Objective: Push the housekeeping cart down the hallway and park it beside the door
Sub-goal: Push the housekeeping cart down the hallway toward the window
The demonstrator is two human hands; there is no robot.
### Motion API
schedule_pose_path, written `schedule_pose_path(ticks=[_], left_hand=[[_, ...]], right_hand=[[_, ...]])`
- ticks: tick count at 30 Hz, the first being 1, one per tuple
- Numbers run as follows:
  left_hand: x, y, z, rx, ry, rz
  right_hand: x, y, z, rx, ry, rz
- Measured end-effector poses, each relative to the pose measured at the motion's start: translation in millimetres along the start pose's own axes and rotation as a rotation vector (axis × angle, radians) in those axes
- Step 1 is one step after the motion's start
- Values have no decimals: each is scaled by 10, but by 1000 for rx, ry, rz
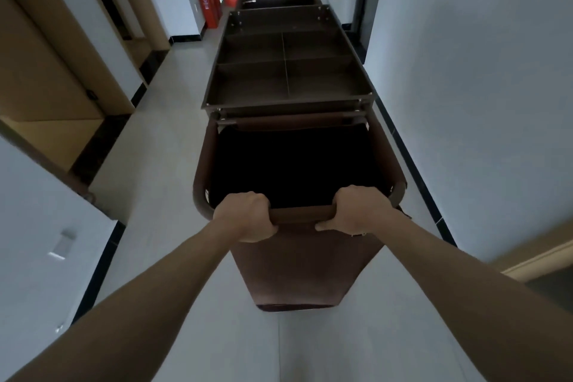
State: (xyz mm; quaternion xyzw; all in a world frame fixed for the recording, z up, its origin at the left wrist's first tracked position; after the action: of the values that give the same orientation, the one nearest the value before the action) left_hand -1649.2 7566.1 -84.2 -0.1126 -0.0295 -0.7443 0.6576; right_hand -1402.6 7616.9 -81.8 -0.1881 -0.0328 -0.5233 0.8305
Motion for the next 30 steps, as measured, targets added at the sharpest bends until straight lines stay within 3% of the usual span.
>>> schedule_pose_path(ticks=[9,20,30], left_hand=[[-1265,-577,181,-38,143,-17],[-2791,-1079,483,-15,92,56],[-4118,-1578,662,-1,170,107]], right_hand=[[-1323,171,346,49,195,77],[-2885,515,849,59,171,105],[-4246,794,1294,72,197,136]])
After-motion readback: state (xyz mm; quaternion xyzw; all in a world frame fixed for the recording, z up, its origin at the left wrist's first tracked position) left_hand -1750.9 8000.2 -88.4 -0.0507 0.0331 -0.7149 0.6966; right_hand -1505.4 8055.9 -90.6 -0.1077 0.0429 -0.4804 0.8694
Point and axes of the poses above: each hand's wrist, its own x-axis away from the middle knuckle, its own z-axis out of the back of the hand, y = z × x, the point moved 1 cm from there along -x, towards the middle knuckle, and after that the axes turned 9 degrees about -x, right-handed, at the moved point
